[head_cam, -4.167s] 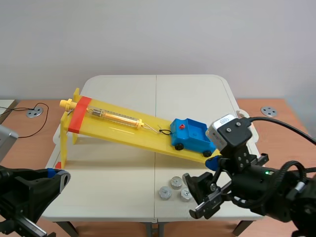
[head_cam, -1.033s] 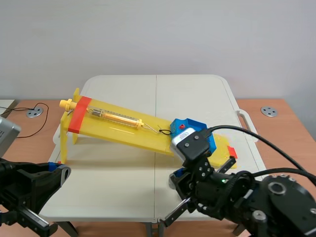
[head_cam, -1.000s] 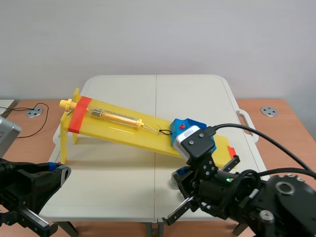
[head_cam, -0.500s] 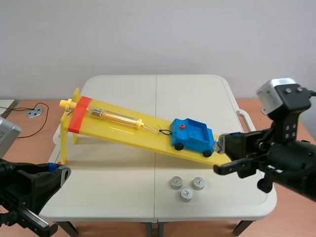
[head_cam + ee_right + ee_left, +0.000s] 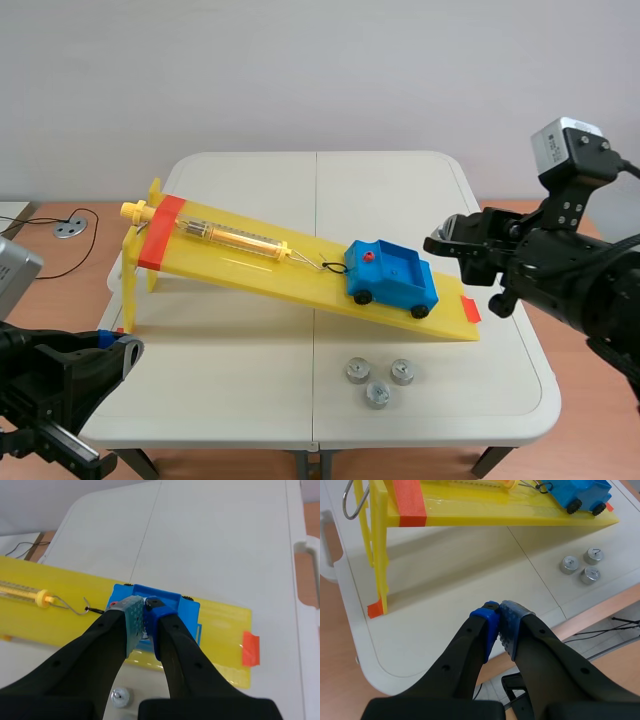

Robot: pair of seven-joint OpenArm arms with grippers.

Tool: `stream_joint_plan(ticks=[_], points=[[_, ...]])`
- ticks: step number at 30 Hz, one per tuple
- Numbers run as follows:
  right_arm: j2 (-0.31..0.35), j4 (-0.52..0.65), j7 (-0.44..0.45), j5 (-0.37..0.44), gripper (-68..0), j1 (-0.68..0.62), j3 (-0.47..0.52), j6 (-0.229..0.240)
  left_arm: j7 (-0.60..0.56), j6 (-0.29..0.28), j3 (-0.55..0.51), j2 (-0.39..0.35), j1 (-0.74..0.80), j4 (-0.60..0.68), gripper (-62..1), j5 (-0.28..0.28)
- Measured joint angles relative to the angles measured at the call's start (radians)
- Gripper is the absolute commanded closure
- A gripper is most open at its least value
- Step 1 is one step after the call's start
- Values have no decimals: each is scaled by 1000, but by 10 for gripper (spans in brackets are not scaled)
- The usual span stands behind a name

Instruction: Place the four metal weights on the blue cart on the ramp.

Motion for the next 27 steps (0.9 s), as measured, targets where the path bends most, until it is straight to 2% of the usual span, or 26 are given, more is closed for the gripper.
stream_joint_plan(ticks=[14,27], points=[[-49,-290,0,-4,-6,181,-8,-3,1,0,0,0,0,0,-27,0],[-57,-435,5,-44,-6,254,-8,-3,3,0,0,0,0,0,-27,0]])
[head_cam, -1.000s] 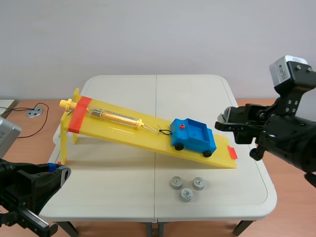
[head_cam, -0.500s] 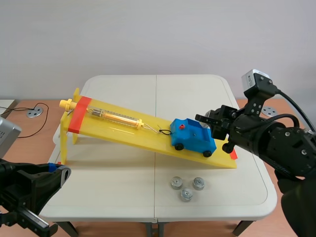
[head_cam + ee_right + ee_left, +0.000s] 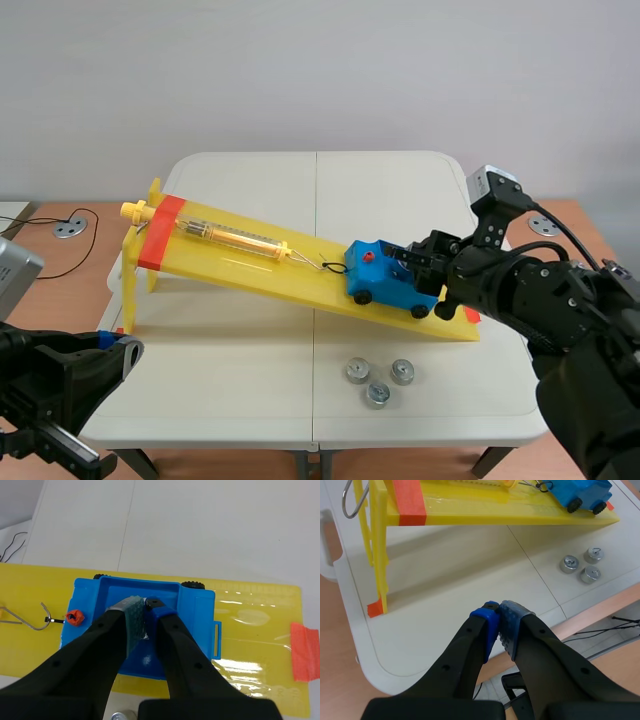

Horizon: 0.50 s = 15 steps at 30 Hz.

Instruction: Place the four metal weights on the blue cart on the ramp.

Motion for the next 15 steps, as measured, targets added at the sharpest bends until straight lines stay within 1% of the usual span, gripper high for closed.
stream_joint_plan(ticks=[3,4,8,10,13,15], points=[[0,-10,18,-19,-7,6,0,0,0,0,0,0,0,0,-27,0],[0,-10,23,-23,-18,6,0,0,0,0,0,0,0,0,-27,0],[0,-10,42,-38,-140,5,0,0,0,0,0,0,0,0,-27,0],[0,-10,54,-38,-181,5,0,1,0,0,0,0,0,0,-27,0],[0,-10,74,-38,-205,5,0,13,0,0,0,0,0,0,-27,0],[0,-8,79,-38,-205,5,8,35,0,0,0,0,0,0,-27,0]])
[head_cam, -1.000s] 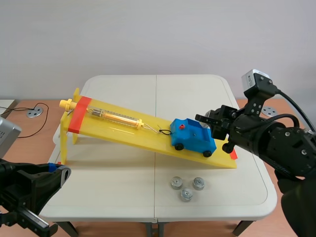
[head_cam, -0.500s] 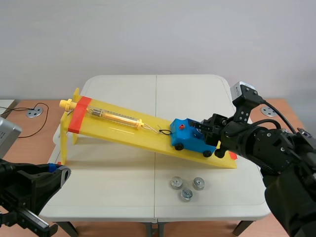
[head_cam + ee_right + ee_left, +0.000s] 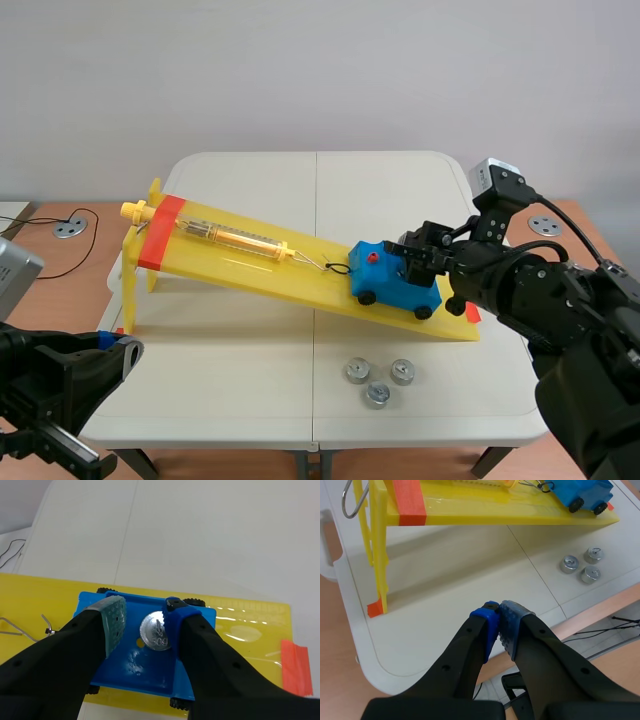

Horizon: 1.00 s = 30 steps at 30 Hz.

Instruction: Place the four metal weights on the blue cart on the ramp.

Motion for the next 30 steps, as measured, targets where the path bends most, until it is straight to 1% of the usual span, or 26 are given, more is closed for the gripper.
stream_joint_plan(ticks=[4,7,10,13,17,20,27,30], points=[[-11,35,-13,0,-206,-1,50,60,0,0,0,0,0,0,-27,0],[-8,113,-32,0,-208,-10,95,112,0,0,0,0,0,0,-27,0],[22,224,-43,0,-208,-44,116,155,0,0,0,0,0,0,-27,0],[74,339,-43,0,-208,-100,117,184,0,0,0,0,0,0,-27,0],[146,468,-46,0,-207,-190,117,197,0,0,0,0,0,0,-27,0],[191,540,-47,0,-207,-261,117,200,0,0,0,0,0,0,-27,0],[267,667,-84,2,-207,-429,117,203,0,0,0,0,0,0,-27,0],[294,695,-91,2,-207,-498,117,206,0,0,0,0,0,0,-27,0]])
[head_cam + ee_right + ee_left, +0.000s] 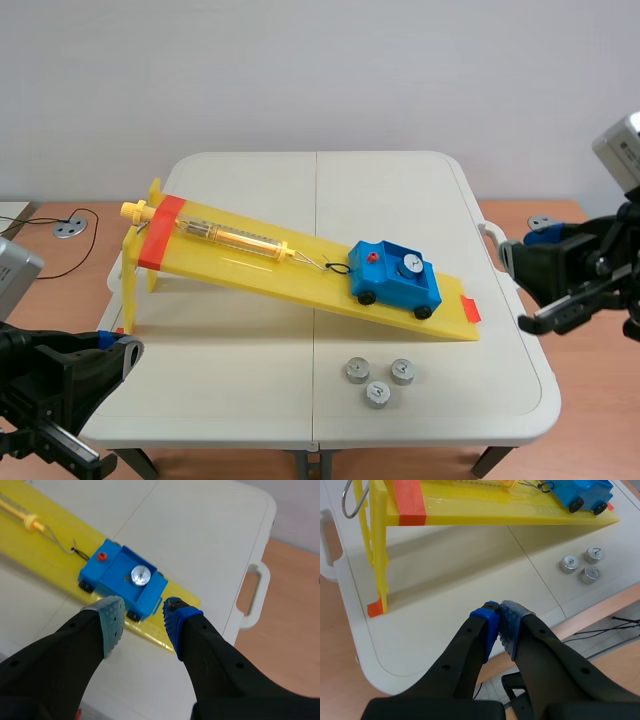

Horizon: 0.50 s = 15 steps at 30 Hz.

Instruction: Place the four metal weights on the blue cart on the ramp.

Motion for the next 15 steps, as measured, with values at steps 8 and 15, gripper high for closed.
stream_joint_plan(ticks=[8,15], points=[[9,-5,-17,-37,-207,-69,-37,0,0,0,0,0,0,0,-27,0],[8,-79,54,-169,-207,-44,-169,0,0,0,0,0,0,0,-27,0]])
